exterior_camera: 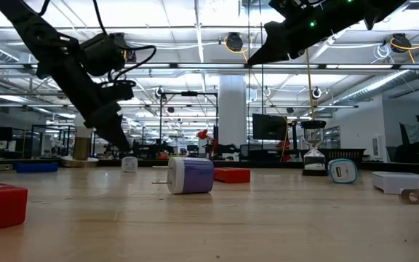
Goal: Pick & Place Office items
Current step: Put the green white charger adapter into the black bin
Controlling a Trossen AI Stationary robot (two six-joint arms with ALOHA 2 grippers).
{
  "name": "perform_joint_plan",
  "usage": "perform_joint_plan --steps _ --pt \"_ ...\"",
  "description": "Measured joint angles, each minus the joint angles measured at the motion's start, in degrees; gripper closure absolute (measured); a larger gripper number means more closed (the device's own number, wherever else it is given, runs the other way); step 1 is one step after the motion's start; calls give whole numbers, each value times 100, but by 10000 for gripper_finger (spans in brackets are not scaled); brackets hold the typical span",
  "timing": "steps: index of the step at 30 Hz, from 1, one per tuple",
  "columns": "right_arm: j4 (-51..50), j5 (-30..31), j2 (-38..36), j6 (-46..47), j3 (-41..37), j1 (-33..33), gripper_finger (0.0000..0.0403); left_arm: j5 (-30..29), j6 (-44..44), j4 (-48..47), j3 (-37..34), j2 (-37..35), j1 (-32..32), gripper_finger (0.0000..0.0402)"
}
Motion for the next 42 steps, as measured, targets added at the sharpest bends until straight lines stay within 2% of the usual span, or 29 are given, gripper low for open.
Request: perform_joint_plan --steps 4,9,14,20,22,25,29,33,36,39,42 --pt "-1 -6 0 0 0 0 403 84 92 0 -4 217 100 153" --pt "-1 -27 0 -2 0 0 403 1144 339 175 -9 511 211 159" --pt "-1 -159 0 -22 0 -2 403 1839 377 230 -7 559 150 190" --pt "1 -323 0 -24 0 -2 403 2132 185 525 -7 556 -199 237" --pt "1 -325 0 -24 0 -2 403 1974 141 635 -7 556 -393 246" --pt "1 -323 0 -24 0 -2 403 1312 180 646 26 515 -682 241" --pt "0 -324 0 -24 0 -2 403 728 377 668 183 429 -956 196" --pt "1 -324 0 -24 0 -2 403 674 398 635 382 479 -1032 136" --pt "-2 -327 0 -44 0 -2 403 629 605 434 434 653 -1038 106" --pt "-3 -452 0 -46 -2 -2 403 599 772 390 431 931 -1036 98" --pt "2 -457 0 -46 -2 0 403 602 839 433 426 1243 -1038 111"
